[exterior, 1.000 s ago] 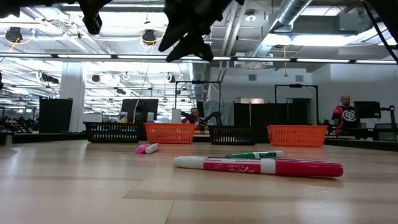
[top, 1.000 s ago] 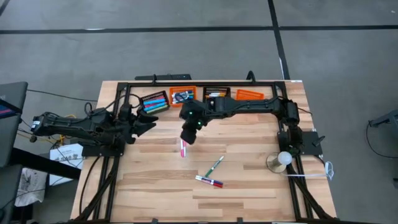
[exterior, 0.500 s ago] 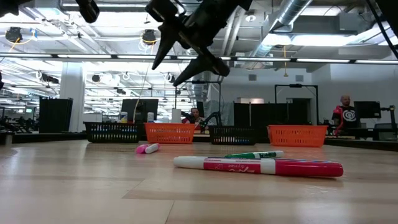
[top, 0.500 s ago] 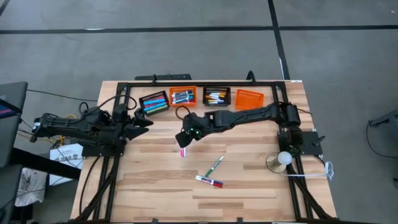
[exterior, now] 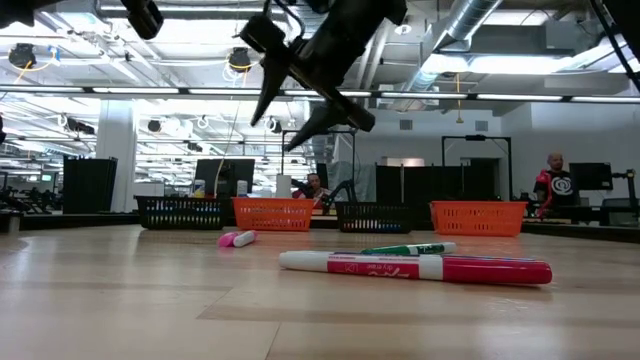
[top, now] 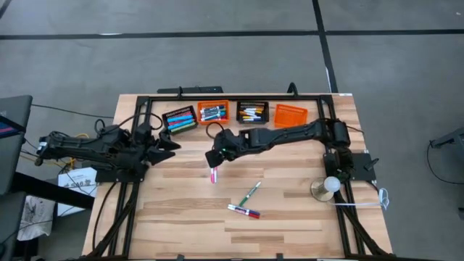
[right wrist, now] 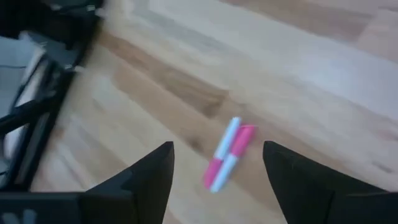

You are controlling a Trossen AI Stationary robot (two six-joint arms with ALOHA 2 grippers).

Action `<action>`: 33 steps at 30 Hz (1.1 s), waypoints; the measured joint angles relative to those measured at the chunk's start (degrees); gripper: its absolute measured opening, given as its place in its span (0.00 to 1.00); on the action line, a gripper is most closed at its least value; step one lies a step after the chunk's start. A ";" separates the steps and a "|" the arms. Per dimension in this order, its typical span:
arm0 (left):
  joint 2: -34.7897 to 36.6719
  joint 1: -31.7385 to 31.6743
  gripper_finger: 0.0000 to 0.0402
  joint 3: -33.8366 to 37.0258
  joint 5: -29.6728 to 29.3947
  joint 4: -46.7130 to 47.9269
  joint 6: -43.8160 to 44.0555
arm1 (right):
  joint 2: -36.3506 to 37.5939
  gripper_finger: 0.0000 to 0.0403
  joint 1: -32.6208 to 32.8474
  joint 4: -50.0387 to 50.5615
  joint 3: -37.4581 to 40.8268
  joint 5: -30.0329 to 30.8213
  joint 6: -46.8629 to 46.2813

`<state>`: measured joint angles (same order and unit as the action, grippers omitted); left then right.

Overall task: Pick & Place Markers
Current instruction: Put the right pink mini highlighter pen into the right black bin

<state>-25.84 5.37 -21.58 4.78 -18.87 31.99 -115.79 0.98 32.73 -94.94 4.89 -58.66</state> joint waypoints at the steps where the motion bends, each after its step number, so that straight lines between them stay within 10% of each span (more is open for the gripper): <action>1: -0.47 0.00 0.47 0.00 0.00 0.01 0.00 | -0.99 0.58 -0.29 0.19 -0.10 0.00 0.00; 13: -3.64 0.00 0.47 -0.04 -0.01 0.03 -0.02 | -11.33 0.58 -2.98 -3.13 -3.70 -13.08 0.16; 33: -4.34 -0.02 0.47 -0.02 -0.02 -0.17 -0.14 | -13.93 0.46 -2.65 0.45 -5.07 -12.62 6.54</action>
<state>-30.17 5.34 -21.61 4.76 -19.05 31.85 -129.72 -1.67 33.18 -100.01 -7.74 -52.12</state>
